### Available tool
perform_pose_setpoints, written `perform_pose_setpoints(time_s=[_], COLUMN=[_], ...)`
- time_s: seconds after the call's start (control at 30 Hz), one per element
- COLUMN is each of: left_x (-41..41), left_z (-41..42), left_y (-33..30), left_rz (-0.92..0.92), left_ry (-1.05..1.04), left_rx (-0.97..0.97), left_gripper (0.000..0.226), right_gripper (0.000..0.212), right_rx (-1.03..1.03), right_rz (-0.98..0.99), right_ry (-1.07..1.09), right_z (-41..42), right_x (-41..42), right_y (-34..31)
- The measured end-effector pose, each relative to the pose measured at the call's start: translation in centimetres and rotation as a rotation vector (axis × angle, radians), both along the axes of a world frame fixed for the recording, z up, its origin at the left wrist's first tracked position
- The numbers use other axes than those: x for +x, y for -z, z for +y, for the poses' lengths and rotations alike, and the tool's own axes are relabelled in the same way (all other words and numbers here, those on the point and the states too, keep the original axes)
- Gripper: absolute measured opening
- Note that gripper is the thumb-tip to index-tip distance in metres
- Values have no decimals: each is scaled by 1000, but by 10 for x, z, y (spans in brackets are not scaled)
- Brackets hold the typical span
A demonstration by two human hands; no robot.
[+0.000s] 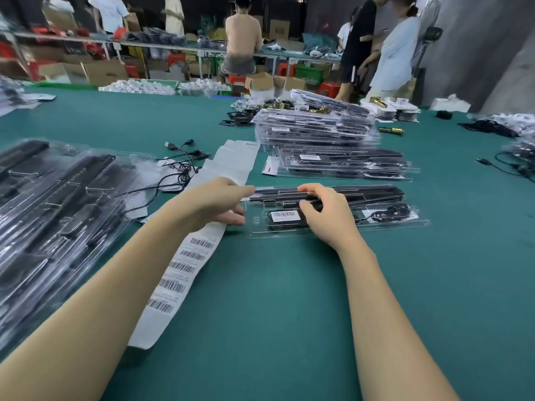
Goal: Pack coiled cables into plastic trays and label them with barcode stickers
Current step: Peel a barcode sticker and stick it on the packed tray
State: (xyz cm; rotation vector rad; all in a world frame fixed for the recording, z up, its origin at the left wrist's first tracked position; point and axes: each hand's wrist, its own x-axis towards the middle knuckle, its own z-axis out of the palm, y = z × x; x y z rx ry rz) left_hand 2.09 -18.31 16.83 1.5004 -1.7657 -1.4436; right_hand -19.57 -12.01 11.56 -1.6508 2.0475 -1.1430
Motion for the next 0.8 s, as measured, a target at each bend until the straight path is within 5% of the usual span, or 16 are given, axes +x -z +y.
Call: perform_pose_setpoints(time_s=[0.37,0.57,0.7,0.8], left_x=[1,-34,-51,-62], left_z=[-13,-4,9,14], left_y=[-2,5,8,15], left_rz=[479,472,600,596], left_ry=[-174,-112,-15,-184], left_rx=[467,350,383,306], left_gripper=[56,21,54,66], right_gripper=[11,14,9,19], right_rx=[-157,-230,-294,-291], right_rz=[-4,117,92,67], right_ry=[191,226,195,146], right_z=[0,-1,-3,-3], right_x=[12,27,30,30], right_y=[-7,-10,-11,-10])
